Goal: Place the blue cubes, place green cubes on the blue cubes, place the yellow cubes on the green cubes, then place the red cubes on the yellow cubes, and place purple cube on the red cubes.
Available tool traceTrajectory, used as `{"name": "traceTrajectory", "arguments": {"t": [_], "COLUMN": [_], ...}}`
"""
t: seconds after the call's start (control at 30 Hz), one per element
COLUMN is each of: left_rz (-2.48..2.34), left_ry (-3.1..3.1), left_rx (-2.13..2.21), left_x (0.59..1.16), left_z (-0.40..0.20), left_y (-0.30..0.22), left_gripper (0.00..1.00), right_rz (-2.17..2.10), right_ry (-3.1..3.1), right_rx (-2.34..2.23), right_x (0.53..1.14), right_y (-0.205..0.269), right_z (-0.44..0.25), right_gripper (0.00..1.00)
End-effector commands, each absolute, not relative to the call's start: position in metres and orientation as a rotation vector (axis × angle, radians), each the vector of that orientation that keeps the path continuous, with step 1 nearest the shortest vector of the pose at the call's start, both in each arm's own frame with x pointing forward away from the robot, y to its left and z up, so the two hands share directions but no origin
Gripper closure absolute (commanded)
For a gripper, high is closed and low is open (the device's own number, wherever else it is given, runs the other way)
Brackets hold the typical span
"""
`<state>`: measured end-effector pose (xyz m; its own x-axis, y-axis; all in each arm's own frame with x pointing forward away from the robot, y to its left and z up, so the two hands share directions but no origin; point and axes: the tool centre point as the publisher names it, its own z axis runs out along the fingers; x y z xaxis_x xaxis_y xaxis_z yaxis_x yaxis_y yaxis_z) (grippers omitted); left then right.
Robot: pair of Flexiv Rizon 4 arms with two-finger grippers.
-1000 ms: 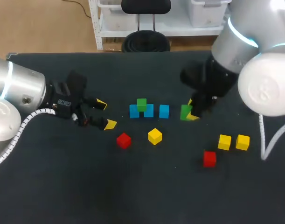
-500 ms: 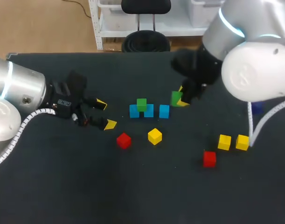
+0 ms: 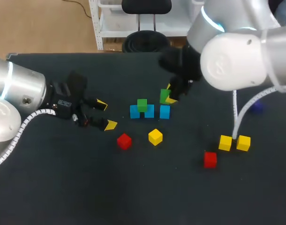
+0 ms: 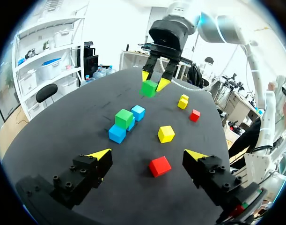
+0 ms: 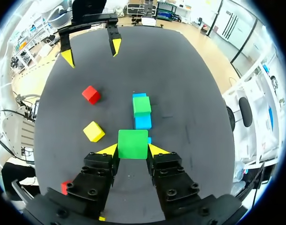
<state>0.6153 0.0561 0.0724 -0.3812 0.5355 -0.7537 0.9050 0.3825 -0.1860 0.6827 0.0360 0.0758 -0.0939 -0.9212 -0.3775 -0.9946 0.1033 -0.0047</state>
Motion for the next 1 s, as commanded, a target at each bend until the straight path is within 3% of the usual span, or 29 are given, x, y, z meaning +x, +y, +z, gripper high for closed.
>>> {"name": "traceTrajectory", "arguments": {"t": [0.03, 0.87, 0.9, 0.93, 1.0], "left_rz": [-0.805, -0.805, -0.805, -0.805, -0.805], "left_ry": [2.041, 2.041, 2.041, 2.041, 2.041], "left_rx": [1.23, 1.23, 1.23, 1.23, 1.23], "left_x": [0.6144, 0.6144, 0.6144, 0.6144, 0.6144], "left_z": [0.0712, 0.0712, 0.0712, 0.0712, 0.0712], "left_y": [0.057, 0.057, 0.057, 0.057, 0.057], "left_gripper": [0.0, 0.0, 0.0, 0.0, 0.0], "right_rz": [0.4, 0.448, 0.448, 0.448, 0.448], "right_ry": [2.104, 2.106, 2.106, 2.106, 2.106], "right_rx": [-1.914, -1.89, -1.89, -1.89, -1.89], "right_x": [0.6912, 0.6943, 0.6943, 0.6943, 0.6943], "right_y": [0.0414, 0.0381, 0.0381, 0.0381, 0.0381], "right_z": [0.0734, 0.0745, 0.0745, 0.0745, 0.0745], "right_gripper": [1.0, 1.0, 0.89, 0.89, 1.0]}}
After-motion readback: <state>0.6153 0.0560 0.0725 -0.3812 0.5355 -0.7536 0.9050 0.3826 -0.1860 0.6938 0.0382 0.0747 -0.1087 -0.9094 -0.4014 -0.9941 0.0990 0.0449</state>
